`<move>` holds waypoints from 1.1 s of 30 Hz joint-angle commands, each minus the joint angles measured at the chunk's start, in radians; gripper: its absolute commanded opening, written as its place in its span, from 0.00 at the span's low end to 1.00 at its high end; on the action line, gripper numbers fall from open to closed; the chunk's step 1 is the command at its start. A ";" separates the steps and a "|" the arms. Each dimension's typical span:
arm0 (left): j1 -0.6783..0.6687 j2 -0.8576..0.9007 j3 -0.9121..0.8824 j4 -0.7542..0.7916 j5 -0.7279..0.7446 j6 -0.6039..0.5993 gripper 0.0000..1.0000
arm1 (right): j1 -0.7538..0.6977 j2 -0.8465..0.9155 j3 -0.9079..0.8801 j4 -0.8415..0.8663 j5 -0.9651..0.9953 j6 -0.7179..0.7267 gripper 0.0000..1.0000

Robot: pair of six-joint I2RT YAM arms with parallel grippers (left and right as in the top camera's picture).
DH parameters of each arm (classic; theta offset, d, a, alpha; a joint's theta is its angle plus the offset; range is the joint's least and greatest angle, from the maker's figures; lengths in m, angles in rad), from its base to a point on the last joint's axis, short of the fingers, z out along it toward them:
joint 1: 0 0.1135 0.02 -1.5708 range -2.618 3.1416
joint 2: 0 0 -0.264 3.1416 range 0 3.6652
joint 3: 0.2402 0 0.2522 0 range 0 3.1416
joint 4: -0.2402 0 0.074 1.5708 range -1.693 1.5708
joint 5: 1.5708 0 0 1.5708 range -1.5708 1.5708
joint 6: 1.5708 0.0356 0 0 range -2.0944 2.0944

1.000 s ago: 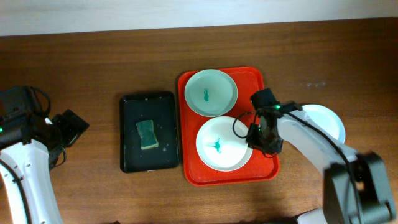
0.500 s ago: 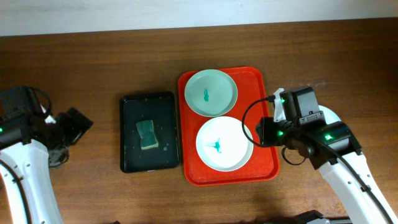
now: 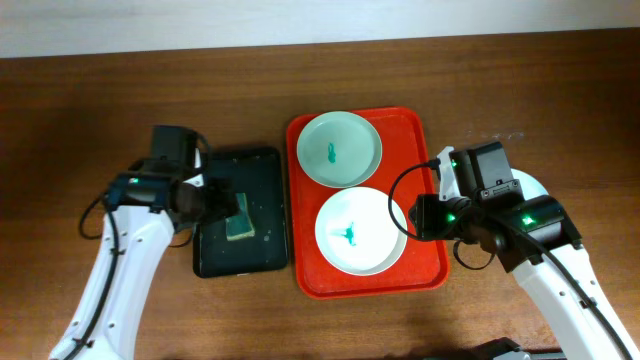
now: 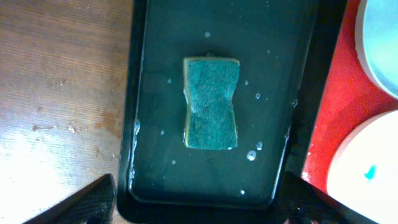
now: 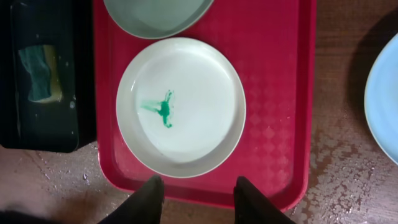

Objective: Clean dirty plates on tray and stack at the side
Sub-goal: 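Grasp the sponge in the black tray with the left gripper and wet it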

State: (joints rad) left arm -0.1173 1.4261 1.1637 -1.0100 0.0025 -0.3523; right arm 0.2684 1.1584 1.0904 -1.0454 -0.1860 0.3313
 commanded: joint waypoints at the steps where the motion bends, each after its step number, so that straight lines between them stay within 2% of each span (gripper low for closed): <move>1: -0.018 0.039 -0.006 0.023 -0.080 -0.018 0.61 | 0.000 -0.004 0.008 -0.010 -0.010 -0.010 0.39; 2: -0.018 0.067 -0.011 0.034 -0.051 -0.020 0.53 | 0.000 -0.004 0.008 -0.010 -0.010 -0.009 0.39; 3: -0.021 0.099 -0.020 0.050 -0.029 -0.019 0.49 | 0.000 -0.004 0.008 -0.008 -0.010 -0.009 0.39; 8: -0.077 0.294 -0.059 0.140 -0.016 0.008 0.48 | 0.000 -0.001 0.008 -0.003 -0.010 -0.009 0.39; 11: -0.104 0.400 -0.059 0.173 -0.017 0.010 0.44 | 0.000 -0.001 0.008 -0.006 -0.010 -0.009 0.39; 12: -0.109 0.434 -0.059 0.181 -0.018 0.010 0.40 | 0.000 -0.001 0.008 -0.006 -0.009 -0.009 0.39; 13: -0.109 0.454 -0.059 0.185 -0.017 0.010 0.33 | 0.000 -0.001 0.008 -0.006 -0.009 -0.010 0.39; 14: -0.109 0.466 -0.059 0.186 -0.017 0.010 0.22 | 0.000 -0.001 0.008 -0.006 -0.009 -0.009 0.39; 15: -0.109 0.472 -0.059 0.185 -0.017 0.010 0.00 | 0.000 -0.001 0.008 -0.006 -0.009 -0.009 0.39; 19: -0.109 0.466 -0.022 0.135 -0.018 0.010 0.00 | 0.000 -0.001 0.008 -0.006 -0.009 -0.009 0.39; 21: -0.109 0.462 0.051 0.046 -0.018 0.011 0.01 | 0.000 -0.001 0.008 -0.006 -0.007 -0.010 0.39; 23: -0.109 0.459 0.108 -0.016 -0.026 0.016 0.16 | 0.000 -0.001 0.008 -0.007 -0.002 -0.010 0.39; 25: -0.109 0.458 0.159 -0.046 -0.031 0.047 0.42 | 0.000 -0.001 0.008 -0.007 -0.002 -0.010 0.39; 27: -0.109 0.458 0.169 -0.034 -0.065 0.052 0.53 | 0.000 -0.001 0.008 -0.006 -0.002 -0.010 0.39; 30: -0.109 0.460 0.149 0.018 -0.172 0.051 0.56 | 0.000 -0.001 0.008 -0.006 -0.001 -0.010 0.39; 33: -0.109 0.465 0.091 0.072 -0.191 0.042 0.55 | 0.000 -0.001 0.008 -0.006 -0.001 -0.010 0.39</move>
State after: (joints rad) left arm -0.2226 1.8854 1.3098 -0.9688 -0.1181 -0.3153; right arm 0.2684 1.1584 1.0904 -1.0515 -0.1860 0.3313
